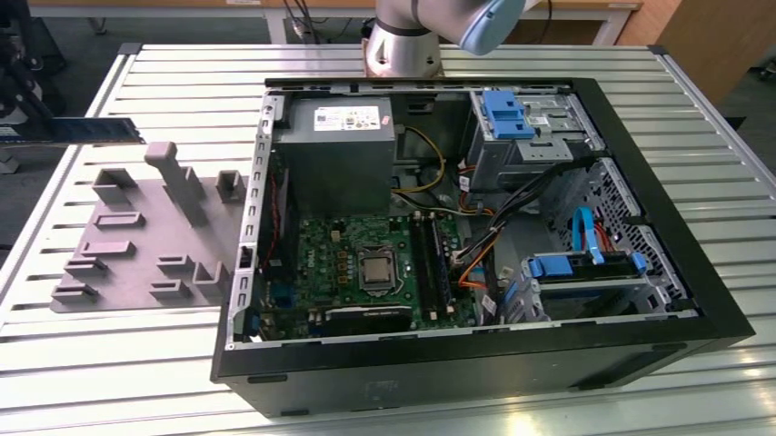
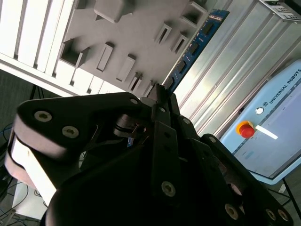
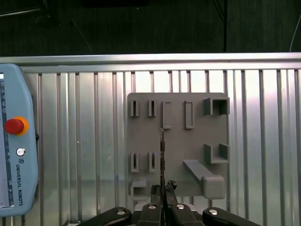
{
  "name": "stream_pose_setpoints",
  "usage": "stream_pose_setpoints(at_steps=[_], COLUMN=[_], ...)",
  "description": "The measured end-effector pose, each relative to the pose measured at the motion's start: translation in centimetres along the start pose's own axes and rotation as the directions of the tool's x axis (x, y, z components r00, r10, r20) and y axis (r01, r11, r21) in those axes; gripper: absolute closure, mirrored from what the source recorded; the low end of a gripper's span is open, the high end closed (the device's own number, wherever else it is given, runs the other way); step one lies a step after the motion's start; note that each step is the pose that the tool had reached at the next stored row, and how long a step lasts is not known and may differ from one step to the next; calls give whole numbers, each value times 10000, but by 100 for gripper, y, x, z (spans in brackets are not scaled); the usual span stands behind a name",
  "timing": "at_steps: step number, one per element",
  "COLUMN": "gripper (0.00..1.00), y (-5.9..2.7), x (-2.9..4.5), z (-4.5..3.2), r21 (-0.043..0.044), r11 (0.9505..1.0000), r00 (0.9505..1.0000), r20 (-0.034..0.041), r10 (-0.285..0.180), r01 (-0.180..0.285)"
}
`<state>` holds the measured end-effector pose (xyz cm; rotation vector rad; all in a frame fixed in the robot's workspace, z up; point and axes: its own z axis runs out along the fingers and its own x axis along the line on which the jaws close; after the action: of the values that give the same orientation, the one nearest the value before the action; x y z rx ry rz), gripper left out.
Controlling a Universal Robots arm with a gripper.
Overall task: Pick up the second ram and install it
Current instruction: 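Pick up the second ram and move it above second insertion slot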
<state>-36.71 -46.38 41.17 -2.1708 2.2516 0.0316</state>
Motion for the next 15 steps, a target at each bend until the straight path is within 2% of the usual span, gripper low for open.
stream_pose_setpoints(at_steps=[15], gripper=[86], y=[-79], x=[-3], z=[0], r21=[0], r11=[10000], r00=[10000], r20=[0], r10=[1], r01=[-1])
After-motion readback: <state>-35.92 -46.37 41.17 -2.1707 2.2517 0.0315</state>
